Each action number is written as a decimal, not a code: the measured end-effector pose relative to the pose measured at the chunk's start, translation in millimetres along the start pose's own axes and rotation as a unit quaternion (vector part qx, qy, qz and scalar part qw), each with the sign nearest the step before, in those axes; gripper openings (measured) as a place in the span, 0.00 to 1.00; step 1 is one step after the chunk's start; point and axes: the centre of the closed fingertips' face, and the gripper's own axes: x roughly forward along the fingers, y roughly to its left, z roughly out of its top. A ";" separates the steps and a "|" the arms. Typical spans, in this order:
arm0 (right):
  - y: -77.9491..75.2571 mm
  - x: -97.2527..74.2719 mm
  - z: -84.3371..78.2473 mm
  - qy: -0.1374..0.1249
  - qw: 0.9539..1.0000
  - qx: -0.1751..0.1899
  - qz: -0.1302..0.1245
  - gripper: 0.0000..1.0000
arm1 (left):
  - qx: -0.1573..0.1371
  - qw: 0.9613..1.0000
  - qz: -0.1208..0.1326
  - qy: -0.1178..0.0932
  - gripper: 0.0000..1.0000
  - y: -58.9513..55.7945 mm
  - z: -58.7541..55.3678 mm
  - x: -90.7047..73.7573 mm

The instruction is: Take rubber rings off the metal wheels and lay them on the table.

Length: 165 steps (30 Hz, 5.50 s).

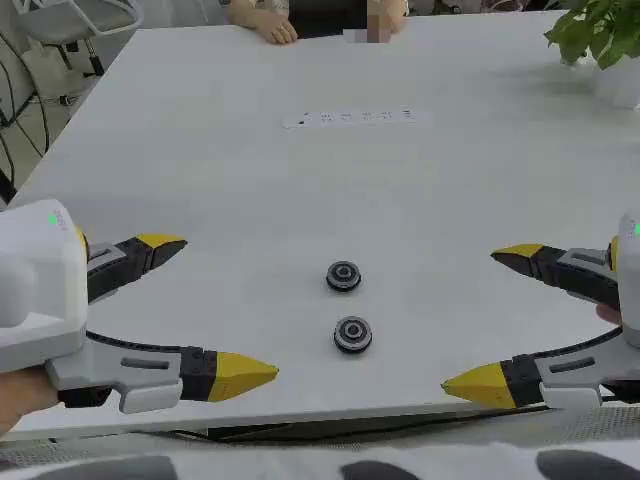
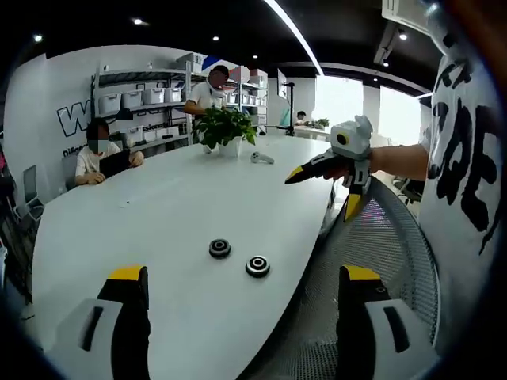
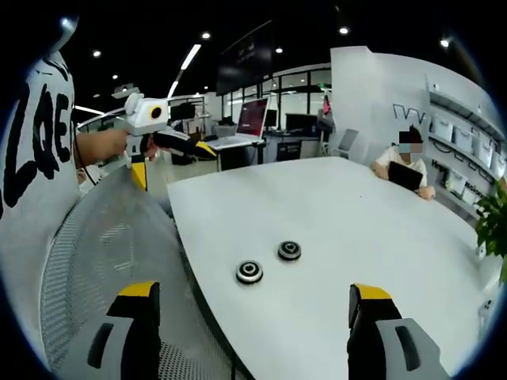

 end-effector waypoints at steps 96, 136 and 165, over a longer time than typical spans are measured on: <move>-19.8 11.6 8.0 -0.001 1.000 -0.018 0.012 0.87 | 0.032 0.999 -0.018 0.016 0.97 16.7 10.4 20.2; -27.4 48.6 -3.8 0.021 0.998 -0.021 0.047 0.75 | 0.035 0.997 -0.062 0.041 0.90 14.0 1.7 63.3; -26.6 75.1 -8.8 0.017 0.996 -0.033 0.075 0.75 | 0.045 0.991 -0.106 0.065 0.78 0.6 -12.1 90.6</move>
